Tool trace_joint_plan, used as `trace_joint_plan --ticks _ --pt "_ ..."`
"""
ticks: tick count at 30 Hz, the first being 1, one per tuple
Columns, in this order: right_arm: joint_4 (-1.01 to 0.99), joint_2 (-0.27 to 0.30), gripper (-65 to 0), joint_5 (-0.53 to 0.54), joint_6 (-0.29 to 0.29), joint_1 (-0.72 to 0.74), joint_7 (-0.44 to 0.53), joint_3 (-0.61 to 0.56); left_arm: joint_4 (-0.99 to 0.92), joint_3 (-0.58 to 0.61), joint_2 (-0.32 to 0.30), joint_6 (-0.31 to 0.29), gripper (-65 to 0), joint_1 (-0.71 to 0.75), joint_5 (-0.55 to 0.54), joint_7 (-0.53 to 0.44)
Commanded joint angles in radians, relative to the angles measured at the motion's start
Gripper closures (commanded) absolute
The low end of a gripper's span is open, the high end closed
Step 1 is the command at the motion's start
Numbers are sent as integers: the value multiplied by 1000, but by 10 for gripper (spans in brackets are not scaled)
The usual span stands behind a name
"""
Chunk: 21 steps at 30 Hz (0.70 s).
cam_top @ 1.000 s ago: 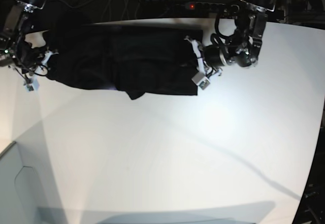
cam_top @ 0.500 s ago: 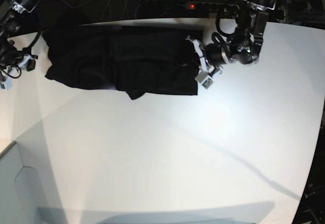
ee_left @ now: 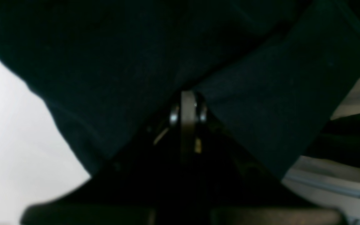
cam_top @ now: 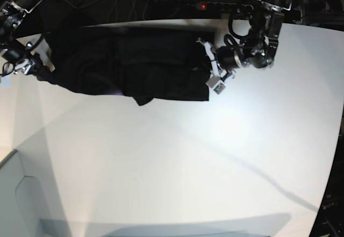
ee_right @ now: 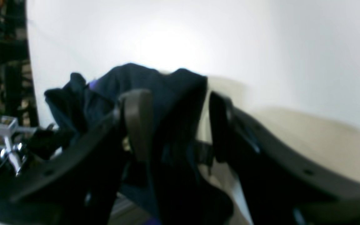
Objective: Fold the T-shirt properly
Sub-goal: 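Grasp the folded shirt end with the right gripper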
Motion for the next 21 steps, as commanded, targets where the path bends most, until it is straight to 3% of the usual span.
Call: trace_joint_plan --ticks 1,13,21 --pt "13 23 -303 34 14 4 11 6 -31 8 -15 56 -8 25 171 135" --pt "-36 26 -305 32 14 -59 11 13 -31 8 -15 56 -8 25 168 138" --pt "-40 28 -373 32 14 -59 11 15 -31 7 -15 56 -9 25 171 139"
